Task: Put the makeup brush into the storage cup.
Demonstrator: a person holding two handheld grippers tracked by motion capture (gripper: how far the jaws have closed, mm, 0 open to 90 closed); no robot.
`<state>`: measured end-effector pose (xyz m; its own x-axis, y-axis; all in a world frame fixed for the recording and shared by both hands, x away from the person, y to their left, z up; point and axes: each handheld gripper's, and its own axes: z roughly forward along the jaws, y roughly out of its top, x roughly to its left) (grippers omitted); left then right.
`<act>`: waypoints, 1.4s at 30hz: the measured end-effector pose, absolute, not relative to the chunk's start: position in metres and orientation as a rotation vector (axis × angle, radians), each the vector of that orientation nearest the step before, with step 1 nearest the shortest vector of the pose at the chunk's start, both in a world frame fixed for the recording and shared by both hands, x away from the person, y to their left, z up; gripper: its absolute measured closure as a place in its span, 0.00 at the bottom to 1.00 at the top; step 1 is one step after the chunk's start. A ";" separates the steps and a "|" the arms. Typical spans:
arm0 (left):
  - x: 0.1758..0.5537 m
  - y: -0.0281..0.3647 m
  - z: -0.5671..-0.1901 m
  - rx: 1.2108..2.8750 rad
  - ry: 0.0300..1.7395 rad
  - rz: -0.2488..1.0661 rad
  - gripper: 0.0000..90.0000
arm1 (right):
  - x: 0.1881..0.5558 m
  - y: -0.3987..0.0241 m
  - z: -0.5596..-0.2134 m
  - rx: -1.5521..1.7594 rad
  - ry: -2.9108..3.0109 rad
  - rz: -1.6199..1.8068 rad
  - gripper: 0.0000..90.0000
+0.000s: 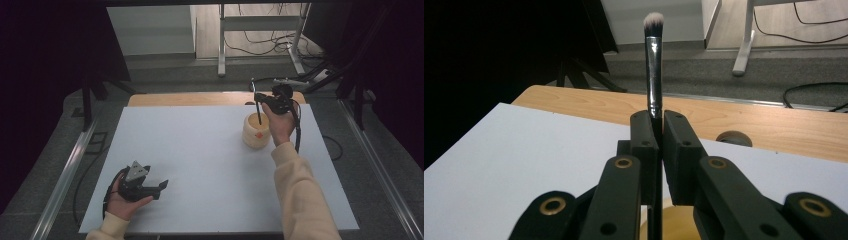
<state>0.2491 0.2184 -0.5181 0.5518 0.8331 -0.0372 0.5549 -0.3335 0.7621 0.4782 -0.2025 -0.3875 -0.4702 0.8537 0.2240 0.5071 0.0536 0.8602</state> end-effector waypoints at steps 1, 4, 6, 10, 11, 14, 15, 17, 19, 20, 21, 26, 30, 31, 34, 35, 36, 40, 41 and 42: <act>0.249 0.218 -0.518 2.034 1.114 0.470 0.17 | 0.479 -0.203 -0.388 1.363 1.992 1.389 0.93; 0.249 0.218 -0.518 2.035 1.114 0.470 0.17 | 0.480 -0.204 -0.388 1.364 1.983 1.386 0.93; 0.249 0.218 -0.518 2.035 1.114 0.470 0.17 | 0.481 -0.205 -0.389 1.368 1.976 1.381 0.93; 0.249 0.219 -0.518 2.035 1.114 0.470 0.17 | 0.483 -0.207 -0.390 1.371 1.967 1.374 0.93; 0.249 0.219 -0.518 2.035 1.114 0.470 0.17 | 0.483 -0.207 -0.391 1.373 1.966 1.374 0.93; 0.249 0.218 -0.518 2.035 1.113 0.470 0.17 | 0.486 -0.207 -0.393 1.379 1.959 1.370 0.93; 0.249 0.218 -0.518 2.035 1.112 0.471 0.17 | 0.487 -0.207 -0.393 1.379 1.956 1.370 0.93; 0.249 0.218 -0.518 2.036 1.112 0.470 0.17 | 0.489 -0.207 -0.394 1.382 1.949 1.372 0.93; 0.249 0.219 -0.518 2.036 1.113 0.471 0.17 | 0.491 -0.208 -0.395 1.386 1.944 1.380 0.93; 0.249 0.219 -0.518 2.034 1.114 0.471 0.17 | 0.491 -0.208 -0.395 1.386 1.941 1.381 0.93; 0.249 0.219 -0.518 2.033 1.115 0.471 0.17 | 0.492 -0.207 -0.395 1.386 1.938 1.380 0.92; 0.249 0.220 -0.518 2.033 1.115 0.472 0.17 | 0.495 -0.207 -0.399 1.379 1.932 1.378 0.92; 0.249 0.219 -0.518 2.035 1.113 0.472 0.17 | 0.497 -0.205 -0.404 1.377 1.929 1.389 0.92; 0.249 0.219 -0.518 2.034 1.114 0.472 0.17 | 0.498 -0.205 -0.405 1.372 1.928 1.388 0.92; 0.249 0.220 -0.518 2.030 1.116 0.472 0.17 | 0.498 -0.203 -0.410 1.367 1.921 1.388 0.92; 0.249 0.220 -0.518 2.031 1.116 0.471 0.17 | 0.497 -0.203 -0.411 1.364 1.919 1.386 0.92; 0.249 0.220 -0.519 2.032 1.116 0.471 0.17 | 0.497 -0.203 -0.413 1.365 1.918 1.385 0.92; 0.249 0.220 -0.518 2.036 1.113 0.473 0.17 | 0.496 -0.204 -0.420 1.355 1.916 1.390 0.92; 0.249 0.220 -0.518 2.035 1.113 0.472 0.17 | 0.496 -0.205 -0.421 1.357 1.914 1.389 0.92; 0.249 0.219 -0.518 2.036 1.113 0.472 0.17 | 0.495 -0.205 -0.422 1.355 1.911 1.389 0.92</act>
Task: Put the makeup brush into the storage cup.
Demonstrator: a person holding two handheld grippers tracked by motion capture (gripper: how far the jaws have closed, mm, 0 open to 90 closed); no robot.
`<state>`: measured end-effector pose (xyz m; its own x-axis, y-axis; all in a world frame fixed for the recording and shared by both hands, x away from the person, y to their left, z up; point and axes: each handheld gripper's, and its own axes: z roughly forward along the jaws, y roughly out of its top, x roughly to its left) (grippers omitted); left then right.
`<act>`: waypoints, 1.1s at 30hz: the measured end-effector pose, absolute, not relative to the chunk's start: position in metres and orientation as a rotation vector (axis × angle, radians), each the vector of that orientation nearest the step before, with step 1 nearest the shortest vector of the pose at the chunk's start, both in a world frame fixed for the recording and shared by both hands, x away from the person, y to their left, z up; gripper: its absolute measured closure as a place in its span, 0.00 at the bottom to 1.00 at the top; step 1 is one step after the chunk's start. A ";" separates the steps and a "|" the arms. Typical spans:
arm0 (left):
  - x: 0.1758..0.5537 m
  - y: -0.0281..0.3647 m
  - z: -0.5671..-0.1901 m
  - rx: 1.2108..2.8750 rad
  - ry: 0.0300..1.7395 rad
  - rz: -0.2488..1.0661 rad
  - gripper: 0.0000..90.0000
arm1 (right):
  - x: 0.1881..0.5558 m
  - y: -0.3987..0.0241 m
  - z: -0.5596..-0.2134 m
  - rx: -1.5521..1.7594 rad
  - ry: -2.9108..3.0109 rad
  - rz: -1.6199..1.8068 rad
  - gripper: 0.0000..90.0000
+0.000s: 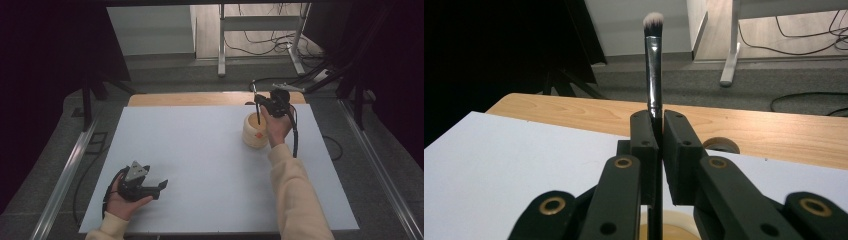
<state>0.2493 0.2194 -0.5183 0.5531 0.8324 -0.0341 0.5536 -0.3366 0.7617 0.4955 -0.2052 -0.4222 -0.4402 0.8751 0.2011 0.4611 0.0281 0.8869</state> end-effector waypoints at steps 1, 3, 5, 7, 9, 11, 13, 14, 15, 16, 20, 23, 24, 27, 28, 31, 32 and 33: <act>0.249 0.219 -0.518 2.037 1.112 0.473 0.17 | 0.495 -0.206 -0.423 1.357 1.906 1.392 0.92; 0.249 0.219 -0.518 2.038 1.112 0.473 0.17 | 0.494 -0.206 -0.423 1.349 1.902 1.397 0.92; 0.249 0.219 -0.519 2.038 1.113 0.473 0.17 | 0.493 -0.207 -0.424 1.338 1.900 1.398 0.92; 0.249 0.219 -0.518 2.038 1.112 0.473 0.17 | 0.491 -0.207 -0.424 1.332 1.900 1.403 0.92; 0.249 0.219 -0.518 2.037 1.112 0.473 0.17 | 0.489 -0.207 -0.425 1.326 1.896 1.417 0.79; 0.249 0.219 -0.518 2.035 1.112 0.473 0.17 | 0.487 -0.206 -0.426 1.319 1.912 1.419 0.57; 0.249 0.219 -0.518 2.037 1.112 0.473 0.17 | 0.485 -0.205 -0.428 1.325 1.926 1.392 0.42; 0.249 0.219 -0.518 2.039 1.110 0.473 0.17 | 0.484 -0.205 -0.428 1.324 1.927 1.392 0.37; 0.249 0.218 -0.518 2.039 1.109 0.472 0.17 | 0.483 -0.205 -0.428 1.324 1.934 1.383 0.30; 0.249 0.218 -0.518 2.040 1.107 0.473 0.17 | 0.483 -0.205 -0.428 1.328 1.939 1.378 0.26; 0.249 0.218 -0.518 2.038 1.108 0.474 0.17 | 0.479 -0.205 -0.426 1.323 1.946 1.324 0.14; 0.249 0.218 -0.517 2.040 1.107 0.475 0.17 | 0.477 -0.205 -0.425 1.317 1.975 1.324 0.13; 0.249 0.218 -0.517 2.039 1.106 0.475 0.17 | 0.476 -0.206 -0.424 1.317 1.977 1.326 0.13; 0.248 0.218 -0.517 2.036 1.106 0.476 0.17 | 0.475 -0.207 -0.422 1.324 2.001 1.329 0.12; 0.248 0.218 -0.517 2.037 1.106 0.476 0.17 | 0.474 -0.207 -0.421 1.325 2.013 1.327 0.12; 0.248 0.218 -0.517 2.037 1.107 0.477 0.17 | 0.472 -0.207 -0.420 1.318 2.038 1.323 0.13; 0.248 0.218 -0.516 2.035 1.108 0.478 0.17 | 0.471 -0.207 -0.420 1.316 2.045 1.319 0.13; 0.248 0.218 -0.516 2.032 1.109 0.477 0.17 | 0.470 -0.207 -0.419 1.311 2.057 1.316 0.13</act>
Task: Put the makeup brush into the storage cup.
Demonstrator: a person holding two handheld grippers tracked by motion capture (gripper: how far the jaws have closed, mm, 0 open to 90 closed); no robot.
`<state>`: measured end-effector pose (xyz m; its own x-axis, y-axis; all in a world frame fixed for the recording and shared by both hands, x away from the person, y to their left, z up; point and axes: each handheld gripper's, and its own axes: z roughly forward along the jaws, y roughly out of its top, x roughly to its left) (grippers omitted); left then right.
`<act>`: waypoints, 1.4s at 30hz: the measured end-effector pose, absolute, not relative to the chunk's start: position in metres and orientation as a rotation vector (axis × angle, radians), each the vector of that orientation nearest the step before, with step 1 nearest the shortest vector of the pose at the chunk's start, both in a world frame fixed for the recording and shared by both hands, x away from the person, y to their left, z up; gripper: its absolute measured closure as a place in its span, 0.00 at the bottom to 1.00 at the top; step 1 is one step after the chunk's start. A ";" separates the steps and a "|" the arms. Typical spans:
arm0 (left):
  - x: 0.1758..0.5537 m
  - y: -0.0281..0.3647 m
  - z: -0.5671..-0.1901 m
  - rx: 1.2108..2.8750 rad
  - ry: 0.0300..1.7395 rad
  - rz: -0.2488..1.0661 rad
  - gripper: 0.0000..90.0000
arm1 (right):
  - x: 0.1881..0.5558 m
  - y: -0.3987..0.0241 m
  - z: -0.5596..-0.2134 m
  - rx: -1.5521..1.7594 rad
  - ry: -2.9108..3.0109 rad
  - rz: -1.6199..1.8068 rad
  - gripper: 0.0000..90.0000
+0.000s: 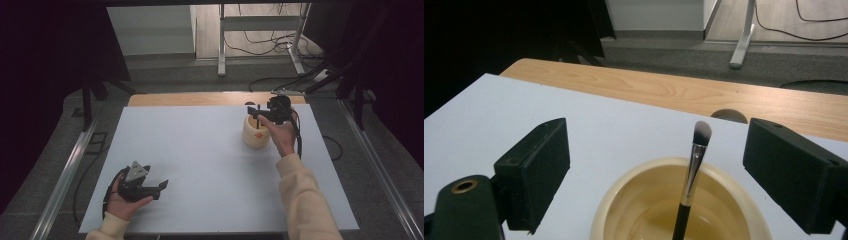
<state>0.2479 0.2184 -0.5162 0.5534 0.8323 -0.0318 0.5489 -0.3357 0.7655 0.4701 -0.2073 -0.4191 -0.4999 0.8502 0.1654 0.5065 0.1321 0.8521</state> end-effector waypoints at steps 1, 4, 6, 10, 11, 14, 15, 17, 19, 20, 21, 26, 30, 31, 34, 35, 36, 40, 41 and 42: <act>0.248 0.219 -0.516 2.030 1.109 0.475 0.17 | 0.470 -0.207 -0.419 1.310 2.065 1.313 0.13; 0.249 0.219 -0.517 2.028 1.113 0.472 0.17 | 0.466 -0.206 -0.417 1.291 2.095 1.305 0.13; 0.249 0.219 -0.517 2.026 1.113 0.468 0.17 | 0.464 -0.205 -0.416 1.284 2.121 1.299 0.13; 0.249 0.219 -0.516 2.025 1.109 0.464 0.17 | 0.456 -0.202 -0.414 1.253 2.163 1.262 0.13; 0.249 0.219 -0.517 2.025 1.110 0.463 0.17 | 0.454 -0.202 -0.414 1.246 2.169 1.261 0.13; 0.249 0.220 -0.516 2.021 1.112 0.466 0.17 | 0.447 -0.202 -0.414 1.236 2.190 1.237 0.13; 0.249 0.220 -0.516 2.022 1.112 0.467 0.17 | 0.444 -0.203 -0.415 1.232 2.195 1.227 0.13; 0.249 0.220 -0.516 2.021 1.110 0.467 0.17 | 0.439 -0.204 -0.416 1.228 2.196 1.217 0.13; 0.248 0.220 -0.515 2.019 1.109 0.471 0.17 | 0.433 -0.206 -0.418 1.225 2.202 1.203 0.13; 0.248 0.219 -0.515 2.019 1.108 0.472 0.17 | 0.430 -0.207 -0.419 1.223 2.207 1.193 0.13; 0.249 0.219 -0.514 2.019 1.107 0.473 0.17 | 0.427 -0.208 -0.419 1.215 2.216 1.181 0.12; 0.249 0.218 -0.515 2.025 1.105 0.475 0.17 | 0.415 -0.219 -0.428 1.219 2.233 1.178 0.13; 0.249 0.217 -0.515 2.036 1.092 0.479 0.17 | 0.407 -0.224 -0.435 1.221 2.242 1.163 0.13; 0.249 0.217 -0.515 2.034 1.095 0.476 0.17 | 0.405 -0.225 -0.436 1.218 2.241 1.164 0.13; 0.249 0.216 -0.514 2.035 1.090 0.477 0.17 | 0.398 -0.228 -0.437 1.217 2.246 1.176 0.13; 0.249 0.216 -0.514 2.035 1.089 0.476 0.17 | 0.394 -0.230 -0.438 1.212 2.251 1.171 0.13; 0.249 0.216 -0.514 2.036 1.088 0.477 0.17 | 0.393 -0.230 -0.438 1.214 2.254 1.169 0.13; 0.249 0.216 -0.515 2.037 1.089 0.476 0.17 | 0.383 -0.234 -0.443 1.201 2.270 1.156 0.13; 0.250 0.216 -0.515 2.036 1.090 0.475 0.17 | 0.380 -0.235 -0.445 1.198 2.275 1.155 0.13; 0.250 0.216 -0.515 2.036 1.091 0.475 0.17 | 0.377 -0.237 -0.447 1.193 2.280 1.150 0.13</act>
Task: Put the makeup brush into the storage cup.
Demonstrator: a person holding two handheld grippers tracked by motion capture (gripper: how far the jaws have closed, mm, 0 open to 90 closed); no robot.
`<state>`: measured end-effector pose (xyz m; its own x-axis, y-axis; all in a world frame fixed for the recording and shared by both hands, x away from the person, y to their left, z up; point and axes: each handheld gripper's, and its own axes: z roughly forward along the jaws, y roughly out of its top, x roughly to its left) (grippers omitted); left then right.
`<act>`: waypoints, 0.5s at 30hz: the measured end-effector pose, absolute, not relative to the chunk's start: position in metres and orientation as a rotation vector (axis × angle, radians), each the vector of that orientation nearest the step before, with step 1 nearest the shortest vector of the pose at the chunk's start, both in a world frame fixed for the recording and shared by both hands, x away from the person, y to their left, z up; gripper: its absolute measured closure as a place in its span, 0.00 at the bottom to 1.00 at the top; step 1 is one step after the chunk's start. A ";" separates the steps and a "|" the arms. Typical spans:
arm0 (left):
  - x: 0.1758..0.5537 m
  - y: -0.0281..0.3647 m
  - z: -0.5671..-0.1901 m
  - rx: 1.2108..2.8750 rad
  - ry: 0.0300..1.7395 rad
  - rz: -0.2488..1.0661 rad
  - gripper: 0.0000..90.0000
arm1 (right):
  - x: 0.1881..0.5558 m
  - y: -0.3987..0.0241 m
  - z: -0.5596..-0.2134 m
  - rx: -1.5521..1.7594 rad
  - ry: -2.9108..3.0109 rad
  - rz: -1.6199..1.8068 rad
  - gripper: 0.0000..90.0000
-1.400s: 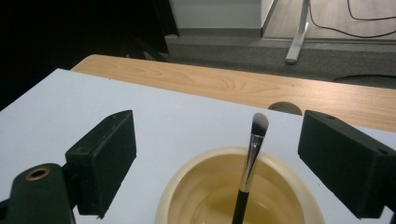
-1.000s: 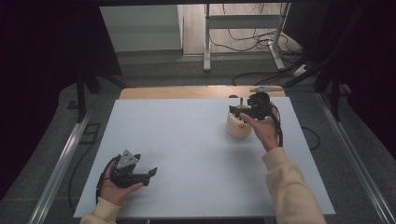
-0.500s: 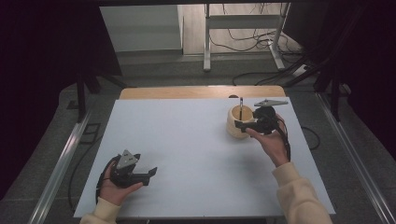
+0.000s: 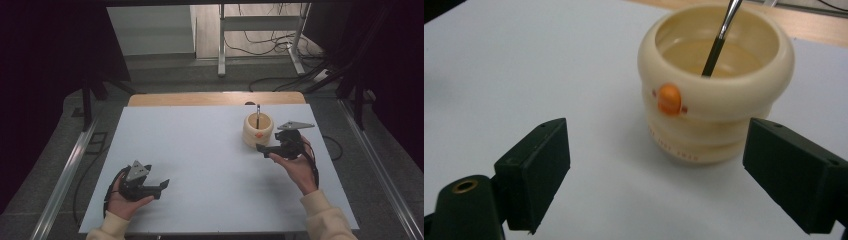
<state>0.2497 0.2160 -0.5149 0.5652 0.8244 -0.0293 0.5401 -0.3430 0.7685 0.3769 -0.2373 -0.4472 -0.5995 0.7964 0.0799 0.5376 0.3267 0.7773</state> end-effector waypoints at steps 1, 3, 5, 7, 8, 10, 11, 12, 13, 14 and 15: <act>0.250 0.216 -0.515 2.037 1.091 0.475 0.17 | 0.374 -0.239 -0.449 1.193 2.283 1.144 0.13; 0.250 0.216 -0.516 2.038 1.094 0.474 0.17 | 0.368 -0.243 -0.453 1.197 2.287 1.147 0.13; 0.250 0.216 -0.516 2.038 1.096 0.475 0.17 | 0.361 -0.248 -0.457 1.190 2.287 1.150 0.14; 0.250 0.216 -0.516 2.038 1.097 0.475 0.17 | 0.355 -0.252 -0.460 1.180 2.285 1.163 0.14; 0.250 0.216 -0.516 2.038 1.098 0.475 0.17 | 0.351 -0.254 -0.462 1.169 2.290 1.165 0.14; 0.251 0.215 -0.517 2.040 1.098 0.474 0.17 | 0.345 -0.258 -0.465 1.157 2.295 1.170 0.14; 0.251 0.215 -0.517 2.042 1.098 0.474 0.17 | 0.342 -0.260 -0.467 1.155 2.300 1.171 0.14; 0.251 0.215 -0.517 2.045 1.097 0.476 0.17 | 0.339 -0.262 -0.469 1.155 2.306 1.168 0.14; 0.252 0.214 -0.517 2.047 1.096 0.475 0.17 | 0.337 -0.263 -0.471 1.158 2.313 1.162 0.14; 0.252 0.214 -0.518 2.048 1.096 0.475 0.17 | 0.334 -0.264 -0.473 1.160 2.318 1.156 0.14; 0.252 0.214 -0.518 2.049 1.096 0.473 0.17 | 0.333 -0.266 -0.474 1.160 2.319 1.155 0.14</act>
<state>0.2519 0.2142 -0.5177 0.5645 0.8250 -0.0257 0.5472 -0.3508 0.7599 0.3325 -0.2656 -0.4740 -0.6283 0.7737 0.0815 0.5312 0.3501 0.7716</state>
